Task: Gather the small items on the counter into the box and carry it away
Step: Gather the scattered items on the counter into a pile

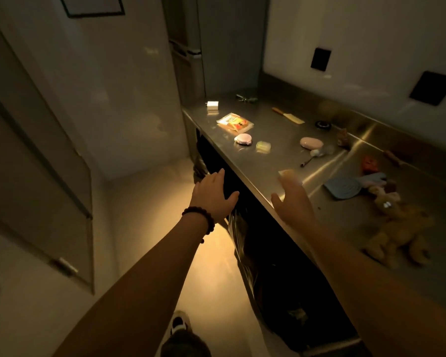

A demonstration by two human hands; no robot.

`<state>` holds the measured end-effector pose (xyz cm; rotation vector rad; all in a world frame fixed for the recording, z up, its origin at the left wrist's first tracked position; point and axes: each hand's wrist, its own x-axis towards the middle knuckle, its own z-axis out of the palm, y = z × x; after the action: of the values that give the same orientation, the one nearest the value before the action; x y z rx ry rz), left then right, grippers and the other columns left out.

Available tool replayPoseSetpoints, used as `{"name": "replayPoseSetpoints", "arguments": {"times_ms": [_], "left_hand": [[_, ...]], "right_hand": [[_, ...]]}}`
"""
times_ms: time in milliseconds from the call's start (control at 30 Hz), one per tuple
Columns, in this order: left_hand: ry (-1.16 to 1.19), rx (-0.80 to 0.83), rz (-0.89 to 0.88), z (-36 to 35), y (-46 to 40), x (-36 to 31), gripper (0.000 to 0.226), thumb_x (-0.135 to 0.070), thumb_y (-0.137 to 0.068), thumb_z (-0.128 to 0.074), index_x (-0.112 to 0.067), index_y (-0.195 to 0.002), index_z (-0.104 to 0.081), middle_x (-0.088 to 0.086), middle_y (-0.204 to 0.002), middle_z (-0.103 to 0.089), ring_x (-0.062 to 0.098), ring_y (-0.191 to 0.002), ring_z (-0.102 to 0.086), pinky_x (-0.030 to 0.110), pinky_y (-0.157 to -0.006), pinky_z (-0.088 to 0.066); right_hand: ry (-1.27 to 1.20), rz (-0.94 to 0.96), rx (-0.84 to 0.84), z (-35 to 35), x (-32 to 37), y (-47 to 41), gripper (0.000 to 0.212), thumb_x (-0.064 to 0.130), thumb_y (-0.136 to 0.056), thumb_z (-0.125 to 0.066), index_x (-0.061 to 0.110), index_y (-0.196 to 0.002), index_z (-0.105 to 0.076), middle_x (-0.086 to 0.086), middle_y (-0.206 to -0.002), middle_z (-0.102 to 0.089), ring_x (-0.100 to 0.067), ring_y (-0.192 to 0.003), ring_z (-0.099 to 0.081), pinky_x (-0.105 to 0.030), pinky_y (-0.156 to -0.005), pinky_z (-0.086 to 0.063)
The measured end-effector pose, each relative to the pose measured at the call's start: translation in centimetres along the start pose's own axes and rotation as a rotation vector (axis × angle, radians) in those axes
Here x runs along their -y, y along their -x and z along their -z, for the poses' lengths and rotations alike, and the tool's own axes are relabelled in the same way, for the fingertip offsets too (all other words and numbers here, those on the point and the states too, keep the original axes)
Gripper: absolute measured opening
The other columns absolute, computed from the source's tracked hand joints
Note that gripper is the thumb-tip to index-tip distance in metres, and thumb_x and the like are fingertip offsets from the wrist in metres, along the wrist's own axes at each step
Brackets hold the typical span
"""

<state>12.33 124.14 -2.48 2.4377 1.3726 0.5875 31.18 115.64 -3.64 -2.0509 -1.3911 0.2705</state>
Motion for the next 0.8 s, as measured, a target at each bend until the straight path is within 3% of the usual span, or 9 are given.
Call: {"name": "replayPoseSetpoints", "arguments": {"times_ms": [100, 200, 467, 633, 800], "left_hand": [[0.017, 0.024, -0.094, -1.1, -5.3, 1.1, 0.07, -0.047, -0.085, -0.051, -0.015, -0.142, -0.029, 0.006, -0.136, -0.047, 0.024, -0.124, -0.042, 0.047, -0.104, -0.036], [0.039, 0.096, -0.174, -2.6, -11.5, 2.8, 0.068, -0.049, -0.084, -0.052, -0.018, -0.141, -0.031, 0.003, -0.135, -0.048, 0.022, -0.124, -0.043, 0.048, -0.106, -0.034], [0.069, 0.233, -0.38, -5.5, -26.0, 7.8, 0.068, -0.053, -0.081, -0.052, -0.022, -0.139, -0.033, 0.003, -0.139, -0.046, 0.024, -0.125, -0.044, 0.042, -0.104, -0.036], [0.116, 0.318, -0.525, -6.9, -31.5, 8.5, 0.062, -0.049, -0.083, -0.054, -0.018, -0.135, -0.038, 0.004, -0.135, -0.049, 0.023, -0.121, -0.047, 0.042, -0.103, -0.039], [0.126, 0.421, -0.657, -9.0, -33.8, 7.4, 0.069, -0.049, -0.085, -0.051, -0.016, -0.142, -0.03, 0.006, -0.139, -0.044, 0.024, -0.126, -0.043, 0.045, -0.106, -0.037]], "right_hand": [[-0.024, -0.085, -0.04, -1.0, -0.8, -3.7, 0.047, 0.018, -0.089, -0.054, 0.008, -0.135, -0.044, -0.009, -0.142, -0.044, -0.025, -0.133, -0.037, -0.036, -0.11, -0.03], [-0.049, -0.155, -0.134, -2.4, -1.2, -7.5, 0.042, 0.015, -0.089, -0.055, 0.007, -0.13, -0.048, -0.012, -0.137, -0.047, -0.026, -0.127, -0.043, -0.025, -0.1, -0.031], [-0.067, -0.417, -0.312, -6.3, 0.5, -16.6, 0.046, 0.01, -0.088, -0.052, 0.011, -0.134, -0.046, -0.011, -0.141, -0.042, -0.028, -0.128, -0.042, -0.048, -0.107, -0.035], [-0.024, -0.531, -0.388, -7.4, 1.3, -19.3, 0.048, 0.012, -0.09, -0.051, 0.014, -0.138, -0.044, -0.007, -0.147, -0.039, -0.023, -0.135, -0.036, -0.035, -0.11, -0.029], [0.021, -0.664, -0.419, -7.6, 0.4, -19.3, 0.048, 0.015, -0.091, -0.05, 0.018, -0.139, -0.043, -0.004, -0.149, -0.036, -0.02, -0.136, -0.034, -0.039, -0.113, -0.03]]}}
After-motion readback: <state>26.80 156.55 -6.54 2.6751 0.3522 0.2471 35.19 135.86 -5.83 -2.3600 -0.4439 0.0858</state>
